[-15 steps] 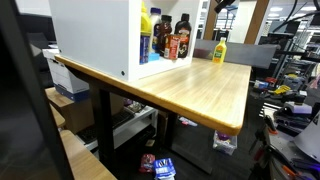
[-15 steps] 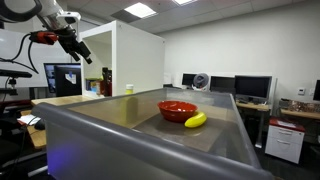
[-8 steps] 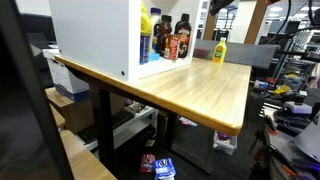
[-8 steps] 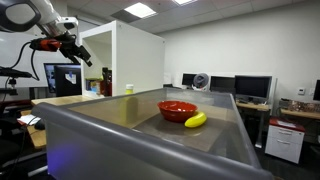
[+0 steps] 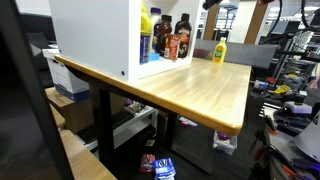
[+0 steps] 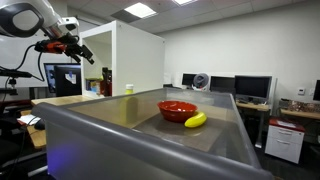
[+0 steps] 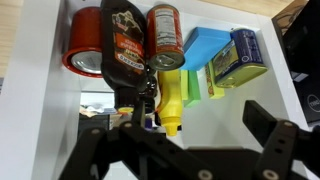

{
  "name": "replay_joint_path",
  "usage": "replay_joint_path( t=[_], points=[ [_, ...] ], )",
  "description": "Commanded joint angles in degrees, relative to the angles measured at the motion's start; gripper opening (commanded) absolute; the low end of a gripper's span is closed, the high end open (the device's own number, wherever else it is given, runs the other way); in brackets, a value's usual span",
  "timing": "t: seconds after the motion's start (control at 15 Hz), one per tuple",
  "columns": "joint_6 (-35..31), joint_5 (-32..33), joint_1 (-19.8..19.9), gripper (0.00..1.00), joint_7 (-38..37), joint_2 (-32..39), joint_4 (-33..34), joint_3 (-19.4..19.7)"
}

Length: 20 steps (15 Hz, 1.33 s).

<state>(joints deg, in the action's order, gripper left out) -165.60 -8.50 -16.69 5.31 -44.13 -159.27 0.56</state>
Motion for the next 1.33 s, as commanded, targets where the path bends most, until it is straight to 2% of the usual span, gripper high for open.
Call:
replay_joint_path(
  t=[0.0, 0.4, 1.27],
  points=[
    [-3.6, 1.9, 1.8, 1.0, 0.0, 3.3, 1.4, -0.2],
    [-4.8, 3.9, 4.5, 1.0, -0.6, 8.9, 4.8, -0.6],
    [-5.8, 4.2, 7.0, 1.0, -1.0, 16.9, 9.5, -0.6]
  ],
)
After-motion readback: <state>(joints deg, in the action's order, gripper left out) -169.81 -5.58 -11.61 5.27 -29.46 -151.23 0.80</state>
